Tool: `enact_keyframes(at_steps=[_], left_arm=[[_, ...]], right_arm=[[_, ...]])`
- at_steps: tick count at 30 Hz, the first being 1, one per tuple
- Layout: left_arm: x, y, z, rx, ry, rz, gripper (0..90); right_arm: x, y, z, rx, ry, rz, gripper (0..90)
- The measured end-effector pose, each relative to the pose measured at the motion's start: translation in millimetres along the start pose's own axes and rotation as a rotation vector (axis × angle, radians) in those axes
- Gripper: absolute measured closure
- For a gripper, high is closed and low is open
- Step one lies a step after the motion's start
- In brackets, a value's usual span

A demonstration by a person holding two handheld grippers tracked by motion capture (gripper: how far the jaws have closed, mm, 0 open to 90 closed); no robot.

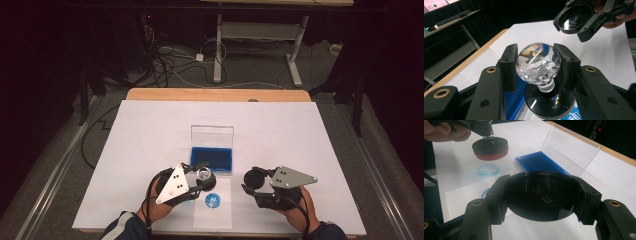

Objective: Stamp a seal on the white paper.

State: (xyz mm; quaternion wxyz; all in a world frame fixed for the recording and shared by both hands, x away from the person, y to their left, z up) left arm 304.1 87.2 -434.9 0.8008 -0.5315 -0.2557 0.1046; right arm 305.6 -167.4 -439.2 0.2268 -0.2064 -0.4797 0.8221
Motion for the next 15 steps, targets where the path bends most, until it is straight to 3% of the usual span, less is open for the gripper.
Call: enact_keyframes(at_steps=[15], left_arm=[[4.4, -5.1, 8.2, -0.012, -0.023, 0.005, 55.0]], right_arm=[[0.0, -0.7, -0.1, -0.002, -0.003, 0.002, 38.7]])
Point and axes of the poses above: each handheld gripper's, and its own axes: z roughly backward along the jaws, y roughly out of its underside, x roughly to its left, the point moved 4 cm from there along -z, roughly forward along the jaws
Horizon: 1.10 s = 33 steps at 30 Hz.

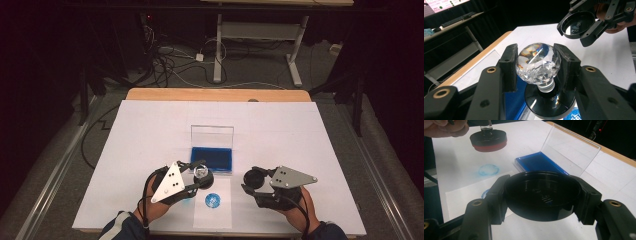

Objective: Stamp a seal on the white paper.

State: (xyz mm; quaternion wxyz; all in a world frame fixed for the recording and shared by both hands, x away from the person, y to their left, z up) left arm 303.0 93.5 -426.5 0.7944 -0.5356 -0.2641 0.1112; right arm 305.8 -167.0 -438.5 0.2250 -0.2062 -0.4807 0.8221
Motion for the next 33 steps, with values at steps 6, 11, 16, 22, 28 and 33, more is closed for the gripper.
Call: enact_keyframes(at_steps=[6, 11, 16, 22, 28, 33], left_arm=[[1.2, -1.4, 2.1, -0.007, -0.002, 0.009, 55.0], [0.5, -2.0, 3.3, -0.003, -0.001, 0.010, 55.0], [-0.2, -2.2, 4.1, -0.002, 0.001, 0.009, 55.0], [-0.6, -2.8, 6.3, -0.006, 0.004, 0.014, 55.0], [-1.3, -4.9, 8.0, -0.020, 0.003, 0.023, 55.0], [-2.3, -8.3, 9.4, -0.039, 0.005, 0.035, 55.0]], right_arm=[[0.2, -0.2, -0.4, 0.002, 0.001, 0.002, 38.6], [0.1, -0.2, 0.0, 0.001, 0.000, -0.001, 38.7], [1.2, -0.2, -1.0, 0.004, -0.002, 0.003, 38.6], [1.1, -0.7, -0.4, 0.001, -0.001, 0.001, 38.6], [2.1, -0.4, -1.2, 0.003, -0.005, 0.002, 38.6], [5.5, 1.2, -4.7, 0.014, -0.017, 0.010, 38.7]])
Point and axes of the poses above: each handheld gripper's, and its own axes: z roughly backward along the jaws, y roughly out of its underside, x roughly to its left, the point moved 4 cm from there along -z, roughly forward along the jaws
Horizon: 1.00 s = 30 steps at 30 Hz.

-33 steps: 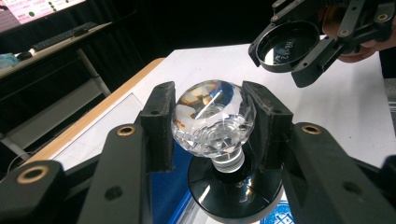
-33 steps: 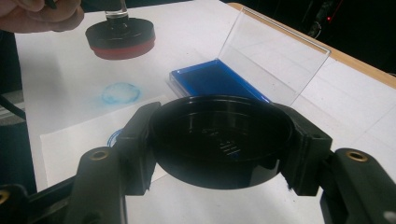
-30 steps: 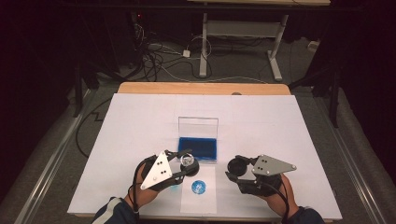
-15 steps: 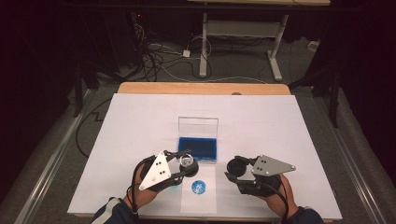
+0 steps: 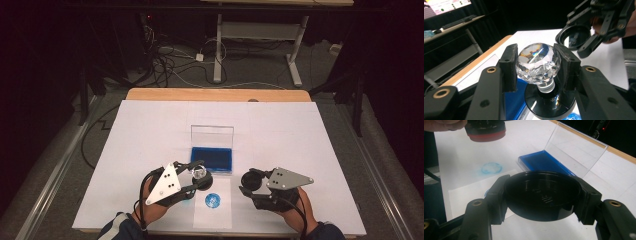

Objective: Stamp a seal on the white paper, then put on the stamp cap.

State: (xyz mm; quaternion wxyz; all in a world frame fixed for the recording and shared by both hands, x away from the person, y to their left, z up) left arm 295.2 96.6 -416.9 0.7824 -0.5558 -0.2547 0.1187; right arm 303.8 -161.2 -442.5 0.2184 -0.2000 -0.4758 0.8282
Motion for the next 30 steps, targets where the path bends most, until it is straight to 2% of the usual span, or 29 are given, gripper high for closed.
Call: enact_keyframes(at_steps=[10, 19, 30], left_arm=[[-4.3, -11.4, -1.8, -0.059, 0.019, 0.032, 55.0], [-14.5, -19.3, -17.1, -0.107, 0.036, 0.044, 55.0], [-29.9, -18.7, -37.2, -0.112, 0.058, 0.059, 55.0]], right_arm=[[11.7, 3.2, -11.3, 0.024, -0.035, 0.006, 38.7], [23.0, 4.6, -21.7, 0.033, -0.072, 0.019, 38.6], [28.9, 1.7, -24.5, 0.023, -0.084, 0.025, 38.7]])
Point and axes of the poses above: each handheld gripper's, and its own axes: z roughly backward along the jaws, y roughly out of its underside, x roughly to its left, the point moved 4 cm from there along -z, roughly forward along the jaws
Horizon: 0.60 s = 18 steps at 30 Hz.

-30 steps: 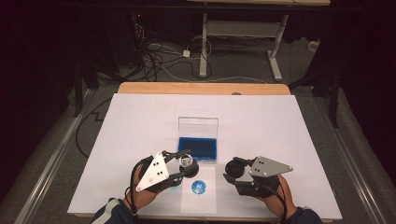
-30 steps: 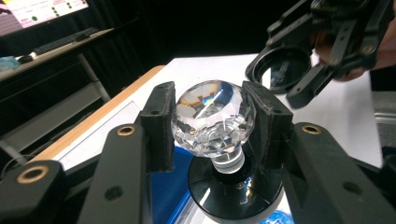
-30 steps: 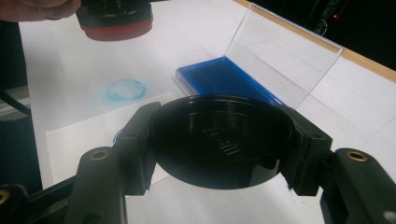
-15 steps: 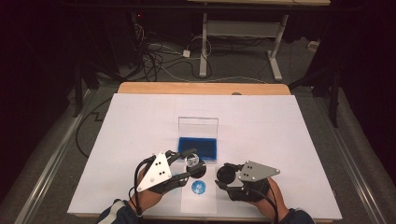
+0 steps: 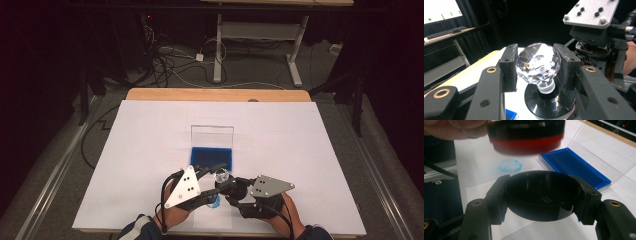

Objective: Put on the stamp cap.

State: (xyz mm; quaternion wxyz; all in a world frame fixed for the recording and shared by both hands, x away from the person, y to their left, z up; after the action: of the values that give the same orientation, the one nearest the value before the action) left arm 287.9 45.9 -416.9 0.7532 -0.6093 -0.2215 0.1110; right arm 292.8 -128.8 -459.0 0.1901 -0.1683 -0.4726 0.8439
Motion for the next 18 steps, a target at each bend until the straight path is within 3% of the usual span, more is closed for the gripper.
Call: enact_keyframes(at_steps=[4, 9, 18], left_arm=[[-4.8, 3.3, -7.6, -0.005, 0.012, 0.016, 55.0], [-7.4, 5.2, -10.8, -0.024, -0.009, 0.029, 55.0], [-10.0, 10.5, -15.6, -0.033, -0.004, 0.061, 55.0]], right_arm=[[0.9, -1.4, -1.2, -0.005, -0.003, -0.011, 38.6], [2.6, -2.2, -2.7, -0.008, -0.007, -0.014, 38.6], [3.6, -3.2, -3.6, -0.012, -0.013, -0.021, 38.7]])
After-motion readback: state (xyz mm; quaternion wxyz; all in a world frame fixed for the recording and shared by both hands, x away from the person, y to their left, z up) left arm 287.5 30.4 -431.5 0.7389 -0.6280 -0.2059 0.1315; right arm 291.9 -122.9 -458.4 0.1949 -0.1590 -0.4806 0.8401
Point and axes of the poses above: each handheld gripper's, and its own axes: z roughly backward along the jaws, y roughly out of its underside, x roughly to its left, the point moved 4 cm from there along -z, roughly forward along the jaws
